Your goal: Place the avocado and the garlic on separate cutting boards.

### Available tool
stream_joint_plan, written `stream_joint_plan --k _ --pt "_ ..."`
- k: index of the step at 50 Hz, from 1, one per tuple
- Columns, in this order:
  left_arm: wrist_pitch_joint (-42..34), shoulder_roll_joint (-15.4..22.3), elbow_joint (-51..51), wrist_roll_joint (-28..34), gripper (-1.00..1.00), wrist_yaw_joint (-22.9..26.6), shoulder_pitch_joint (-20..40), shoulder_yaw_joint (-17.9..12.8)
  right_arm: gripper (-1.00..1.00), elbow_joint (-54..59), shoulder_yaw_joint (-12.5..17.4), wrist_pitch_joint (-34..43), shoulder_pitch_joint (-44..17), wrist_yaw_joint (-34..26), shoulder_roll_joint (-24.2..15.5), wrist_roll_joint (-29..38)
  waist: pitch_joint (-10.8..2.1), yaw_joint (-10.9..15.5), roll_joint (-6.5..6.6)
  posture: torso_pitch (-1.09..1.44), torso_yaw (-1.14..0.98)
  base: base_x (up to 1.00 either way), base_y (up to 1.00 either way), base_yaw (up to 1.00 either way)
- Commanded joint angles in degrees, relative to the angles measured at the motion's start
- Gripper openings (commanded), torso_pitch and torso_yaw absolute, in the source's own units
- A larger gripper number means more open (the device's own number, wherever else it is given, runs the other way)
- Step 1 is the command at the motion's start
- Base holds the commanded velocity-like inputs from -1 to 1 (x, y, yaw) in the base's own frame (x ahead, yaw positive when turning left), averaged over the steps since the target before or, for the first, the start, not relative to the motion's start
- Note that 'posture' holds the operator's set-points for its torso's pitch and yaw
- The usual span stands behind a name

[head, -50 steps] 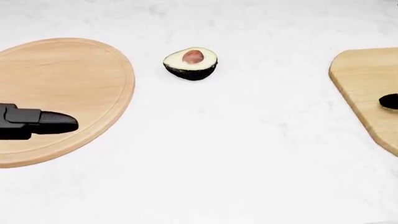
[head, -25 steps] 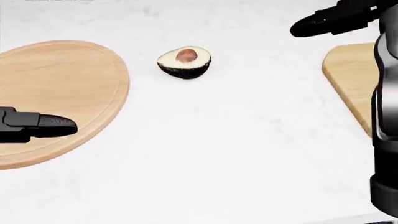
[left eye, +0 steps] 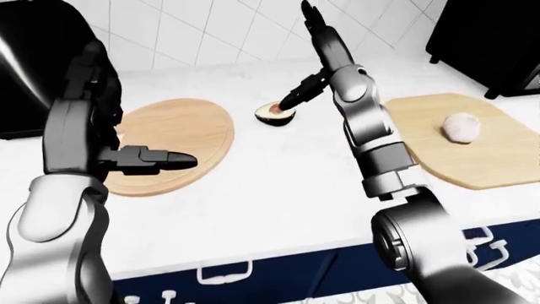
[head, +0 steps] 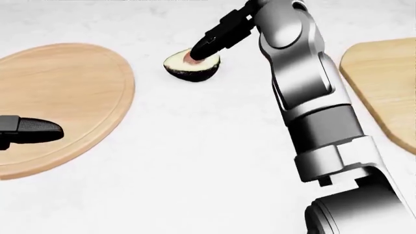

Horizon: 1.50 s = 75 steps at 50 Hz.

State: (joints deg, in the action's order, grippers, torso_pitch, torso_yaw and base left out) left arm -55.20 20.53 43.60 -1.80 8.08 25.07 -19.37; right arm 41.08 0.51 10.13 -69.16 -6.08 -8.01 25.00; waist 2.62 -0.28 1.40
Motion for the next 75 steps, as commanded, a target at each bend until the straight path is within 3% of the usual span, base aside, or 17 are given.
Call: stream_joint_plan --k 1,7,20,59,75 --pt "1.5 0.8 1.7 0.0 1.00 -0.4 1.4 -0.7 1.00 0.6 0.4 -3.5 -3.3 0.8 -0.4 0.0 -1.71 -0.1 0.32 0.00 0.00 0.00 0.00 0.00" --pt "1.5 1.1 1.9 -0.5 1.00 -0.4 1.3 -0.9 1.00 10.6 0.3 -8.4 -6.2 2.5 0.3 -0.1 -1.77 -0.3 0.46 0.00 0.00 0.00 0.00 0.00" --pt "1.4 1.3 2.3 -0.9 1.00 -0.4 1.0 -1.2 1.00 20.1 -0.7 -11.7 -7.4 1.3 1.9 1.8 -1.72 -0.4 0.66 0.00 0.00 0.00 0.00 0.00" --pt "2.7 0.8 1.9 -0.7 1.00 -0.8 -0.2 -1.4 1.00 21.6 -1.0 -12.5 -4.0 -2.7 3.3 4.0 -2.02 -0.3 0.78 0.00 0.00 0.00 0.00 0.00" --pt "3.0 0.7 1.5 -0.6 1.00 -1.1 -0.3 -1.0 0.68 23.0 -0.8 -12.4 -4.8 -3.3 2.8 4.1 -2.11 -0.3 0.76 0.00 0.00 0.00 0.00 0.00"
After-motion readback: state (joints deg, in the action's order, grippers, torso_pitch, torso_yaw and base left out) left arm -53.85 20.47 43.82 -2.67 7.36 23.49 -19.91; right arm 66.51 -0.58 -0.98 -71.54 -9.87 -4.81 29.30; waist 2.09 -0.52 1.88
